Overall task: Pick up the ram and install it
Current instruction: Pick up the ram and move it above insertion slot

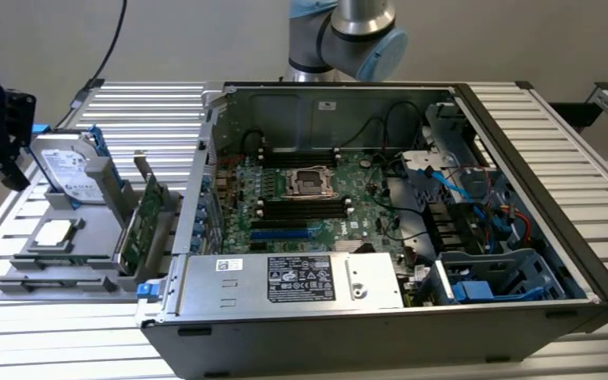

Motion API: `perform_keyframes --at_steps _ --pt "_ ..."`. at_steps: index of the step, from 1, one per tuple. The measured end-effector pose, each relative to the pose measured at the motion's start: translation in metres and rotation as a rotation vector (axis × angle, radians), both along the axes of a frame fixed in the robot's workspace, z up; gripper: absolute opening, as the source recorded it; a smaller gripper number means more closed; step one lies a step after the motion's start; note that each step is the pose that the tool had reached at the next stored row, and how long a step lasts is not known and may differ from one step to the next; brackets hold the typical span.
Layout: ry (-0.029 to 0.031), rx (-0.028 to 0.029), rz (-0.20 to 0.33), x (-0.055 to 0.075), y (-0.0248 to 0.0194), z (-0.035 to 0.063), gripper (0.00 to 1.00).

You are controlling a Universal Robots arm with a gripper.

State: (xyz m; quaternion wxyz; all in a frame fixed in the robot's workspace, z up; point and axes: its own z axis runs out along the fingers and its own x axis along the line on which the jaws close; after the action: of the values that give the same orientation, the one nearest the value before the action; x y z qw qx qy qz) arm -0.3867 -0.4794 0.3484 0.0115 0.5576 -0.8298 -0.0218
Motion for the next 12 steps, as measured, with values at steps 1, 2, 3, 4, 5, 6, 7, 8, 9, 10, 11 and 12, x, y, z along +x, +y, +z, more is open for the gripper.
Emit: perform_keyframes --at_steps 1,2,3,4,5,6,7,8,9,10,11,12 --pt "0.0 0.0 0.018 0.0 0.0 -0.0001 0.11" --pt "0.0 0.0 0.036 0.0 0.0 -0.0003 0.11" --pt "0.0 0.0 0.054 0.0 0.0 -0.0004 0.11" --pt "0.0 0.0001 0.072 0.0 0.0 -0.0005 0.11" --pt "0.0 0.0 0.091 0.0 0.0 -0.0006 0.11" --pt "0.0 0.0 0.109 0.0 0.0 -0.0007 0.11" --pt "0.0001 -0.0001 0.127 0.0 0.0 -0.0008 0.11" --pt "0.0 0.0 0.146 0.0 0.0 -0.0009 0.11" --pt "-0.0001 0.0 0.163 0.0 0.0 -0.0011 0.11" --pt "0.0 0.0 0.181 0.0 0.0 -0.0011 0.11" --pt "0.0 0.0 0.2 0.0 0.0 -0.0011 0.11" --pt "0.0 0.0 0.219 -0.0001 0.0 -0.0012 0.11"
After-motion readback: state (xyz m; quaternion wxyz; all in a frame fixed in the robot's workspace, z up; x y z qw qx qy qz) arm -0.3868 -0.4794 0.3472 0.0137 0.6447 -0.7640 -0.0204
